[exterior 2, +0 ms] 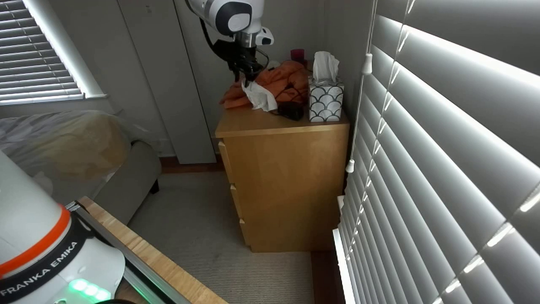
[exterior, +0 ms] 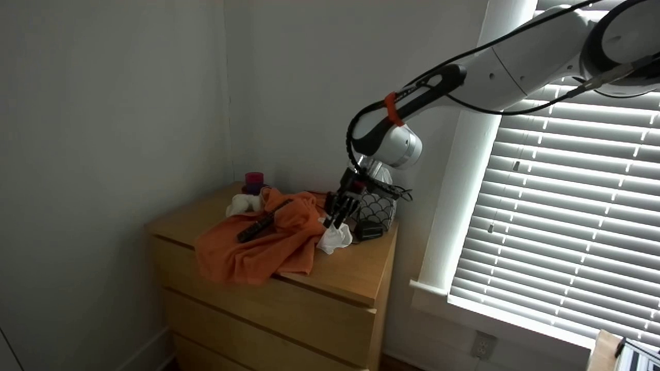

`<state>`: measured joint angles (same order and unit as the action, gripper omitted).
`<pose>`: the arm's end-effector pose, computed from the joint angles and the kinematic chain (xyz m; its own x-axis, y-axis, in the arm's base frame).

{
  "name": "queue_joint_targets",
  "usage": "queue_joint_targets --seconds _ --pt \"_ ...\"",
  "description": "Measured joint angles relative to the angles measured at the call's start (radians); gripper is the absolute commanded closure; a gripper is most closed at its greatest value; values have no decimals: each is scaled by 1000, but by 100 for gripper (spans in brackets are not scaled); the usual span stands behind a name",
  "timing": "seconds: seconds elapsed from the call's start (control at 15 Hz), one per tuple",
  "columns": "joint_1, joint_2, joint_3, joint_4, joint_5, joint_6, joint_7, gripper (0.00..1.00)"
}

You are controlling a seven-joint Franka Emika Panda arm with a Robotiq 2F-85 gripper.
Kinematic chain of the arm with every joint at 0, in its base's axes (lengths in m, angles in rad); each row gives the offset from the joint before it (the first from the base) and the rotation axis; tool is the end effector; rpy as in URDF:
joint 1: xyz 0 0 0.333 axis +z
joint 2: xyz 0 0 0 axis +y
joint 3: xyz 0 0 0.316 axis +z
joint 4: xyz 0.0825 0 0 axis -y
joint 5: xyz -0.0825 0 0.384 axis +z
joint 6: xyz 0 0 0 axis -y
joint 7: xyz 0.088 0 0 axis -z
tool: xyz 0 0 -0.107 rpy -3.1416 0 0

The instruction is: Pull out a paper wipe from the box

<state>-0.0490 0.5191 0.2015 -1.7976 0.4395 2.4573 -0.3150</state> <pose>0.6630 0.0896 0.2789 0.9804 0.0728 0.1830 0.1364 -0.9211 -0.3645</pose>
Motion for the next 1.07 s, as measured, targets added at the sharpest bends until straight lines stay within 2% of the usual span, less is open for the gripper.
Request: queue_joint_targets --seconds 0.2,0.27,0.73,0.93,1.07 --pt "22 -85 2 9 -48 -58 51 1" --pt "30 -117 -11 9 -82 -79 87 0" --pt "51 -286 -145 -23 -369 -201 282 1" --pt "49 -357 -179 -47 -429 -332 338 0" --pt "48 -374 -184 -44 -431 -351 341 0"
